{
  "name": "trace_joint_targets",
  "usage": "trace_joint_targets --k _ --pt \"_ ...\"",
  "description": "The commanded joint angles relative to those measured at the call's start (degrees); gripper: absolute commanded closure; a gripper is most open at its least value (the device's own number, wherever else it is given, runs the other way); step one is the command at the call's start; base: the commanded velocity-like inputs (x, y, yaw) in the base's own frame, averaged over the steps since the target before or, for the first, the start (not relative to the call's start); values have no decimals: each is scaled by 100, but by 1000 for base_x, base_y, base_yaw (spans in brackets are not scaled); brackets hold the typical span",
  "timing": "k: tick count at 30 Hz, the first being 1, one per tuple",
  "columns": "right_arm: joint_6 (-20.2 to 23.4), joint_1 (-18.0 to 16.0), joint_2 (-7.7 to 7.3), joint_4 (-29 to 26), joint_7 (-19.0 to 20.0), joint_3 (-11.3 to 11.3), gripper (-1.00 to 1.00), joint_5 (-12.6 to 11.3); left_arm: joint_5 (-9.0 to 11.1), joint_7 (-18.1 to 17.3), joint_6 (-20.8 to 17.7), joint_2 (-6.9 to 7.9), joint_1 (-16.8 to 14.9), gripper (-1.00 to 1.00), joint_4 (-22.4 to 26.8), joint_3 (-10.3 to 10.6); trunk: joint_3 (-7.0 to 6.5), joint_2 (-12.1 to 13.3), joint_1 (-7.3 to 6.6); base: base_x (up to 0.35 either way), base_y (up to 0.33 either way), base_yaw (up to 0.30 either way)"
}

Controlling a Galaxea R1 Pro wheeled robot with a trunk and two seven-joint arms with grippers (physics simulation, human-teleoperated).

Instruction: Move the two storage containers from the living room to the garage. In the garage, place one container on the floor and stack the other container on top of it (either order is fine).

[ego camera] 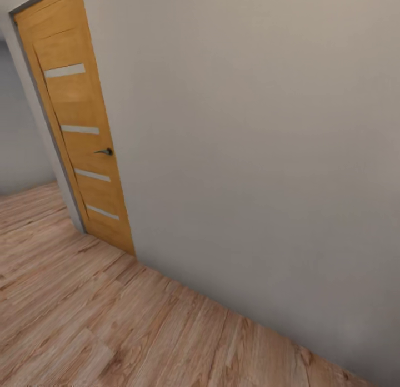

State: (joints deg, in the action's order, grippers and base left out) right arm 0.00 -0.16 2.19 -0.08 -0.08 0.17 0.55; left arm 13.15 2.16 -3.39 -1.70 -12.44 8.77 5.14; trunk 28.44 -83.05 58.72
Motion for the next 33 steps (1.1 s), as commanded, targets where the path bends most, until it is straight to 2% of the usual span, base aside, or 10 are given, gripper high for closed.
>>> trace_joint_targets --k 1,19,33 --pt "0 -2 0 -1 -1 1 -100 6 56 22 -30 -2 0 -100 11 48 6 -3 1 95 1 288" --pt "0 -2 0 -1 -8 1 -100 -2 56 29 -31 -14 4 -100 11 48 6 -3 1 32 0 288" --pt "0 -2 8 -1 -10 1 -100 -2 57 30 -30 -15 4 -100 11 48 6 -3 1 234 0 289"
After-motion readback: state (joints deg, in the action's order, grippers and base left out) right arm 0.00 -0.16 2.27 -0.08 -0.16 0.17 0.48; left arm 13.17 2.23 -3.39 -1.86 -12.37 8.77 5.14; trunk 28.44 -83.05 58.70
